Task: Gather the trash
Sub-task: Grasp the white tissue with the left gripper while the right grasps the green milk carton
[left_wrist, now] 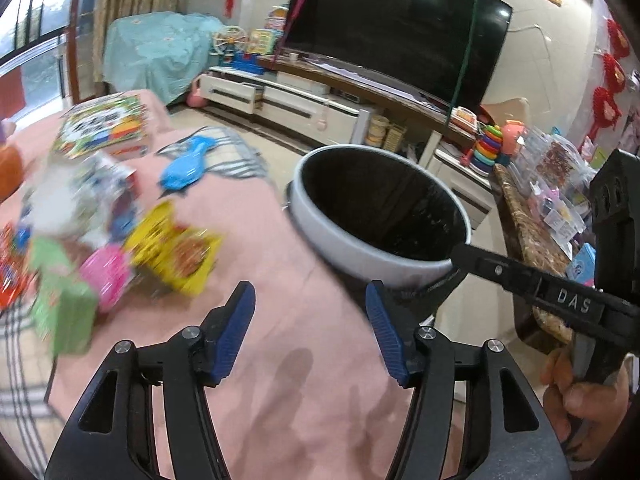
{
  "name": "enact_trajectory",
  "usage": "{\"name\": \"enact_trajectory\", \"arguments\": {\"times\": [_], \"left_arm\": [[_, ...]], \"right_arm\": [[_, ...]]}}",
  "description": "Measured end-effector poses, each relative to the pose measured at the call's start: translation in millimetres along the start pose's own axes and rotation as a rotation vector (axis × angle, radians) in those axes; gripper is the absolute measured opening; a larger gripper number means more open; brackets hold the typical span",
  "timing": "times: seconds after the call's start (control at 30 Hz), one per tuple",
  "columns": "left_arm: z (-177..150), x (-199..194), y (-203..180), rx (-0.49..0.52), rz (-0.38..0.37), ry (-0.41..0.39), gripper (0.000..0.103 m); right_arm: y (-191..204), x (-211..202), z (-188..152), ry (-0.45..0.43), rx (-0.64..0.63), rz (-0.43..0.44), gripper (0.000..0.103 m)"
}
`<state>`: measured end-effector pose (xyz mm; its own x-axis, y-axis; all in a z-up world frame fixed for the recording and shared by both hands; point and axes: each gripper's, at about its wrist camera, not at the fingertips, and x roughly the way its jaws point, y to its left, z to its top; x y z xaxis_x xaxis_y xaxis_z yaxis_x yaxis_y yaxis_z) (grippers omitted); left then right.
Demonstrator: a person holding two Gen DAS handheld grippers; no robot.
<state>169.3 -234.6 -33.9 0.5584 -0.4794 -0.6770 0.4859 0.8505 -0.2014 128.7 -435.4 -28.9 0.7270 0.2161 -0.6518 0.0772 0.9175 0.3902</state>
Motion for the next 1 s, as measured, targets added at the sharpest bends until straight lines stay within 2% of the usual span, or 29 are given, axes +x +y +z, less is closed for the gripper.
{"name": "enact_trajectory", "arguments": {"times": [0.03, 0.07, 0.1, 0.17, 0.27, 0.5, 0.83, 1.0], "left_arm": [[-5, -5, 6, -0.013, 0.006, -0.002, 0.059], [-10, -10, 11, -0.025, 0.013, -0.003, 0.059], [-13, -13, 14, -0.033, 0.02, -0.004, 0.059], [-22, -23, 26, -0.051, 0.044, -0.01, 0.06], [-32, -37, 42, -0.076, 0.07, -0.023, 0.063], [-58, -69, 77, -0.132, 0.158, -0.055, 0.075], [-94, -109, 140, -0.273, 0.274, -0.072, 0.076], [-100, -126, 165, -0.33, 0.323, -0.091, 0.078]], "right_arm": [[4, 0, -2, 0.001, -0.005, -0.001, 0.018], [7, 1, -4, 0.002, -0.007, 0.002, 0.033], [11, 2, -7, 0.002, -0.005, 0.011, 0.056], [18, 2, -10, -0.007, -0.012, 0.014, 0.069], [29, 6, -15, 0.006, -0.018, 0.03, 0.069], [62, 19, -29, 0.037, -0.049, 0.076, 0.081], [119, 46, -52, 0.109, -0.125, 0.159, 0.082], [150, 55, -59, 0.121, -0.192, 0.205, 0.082]]}}
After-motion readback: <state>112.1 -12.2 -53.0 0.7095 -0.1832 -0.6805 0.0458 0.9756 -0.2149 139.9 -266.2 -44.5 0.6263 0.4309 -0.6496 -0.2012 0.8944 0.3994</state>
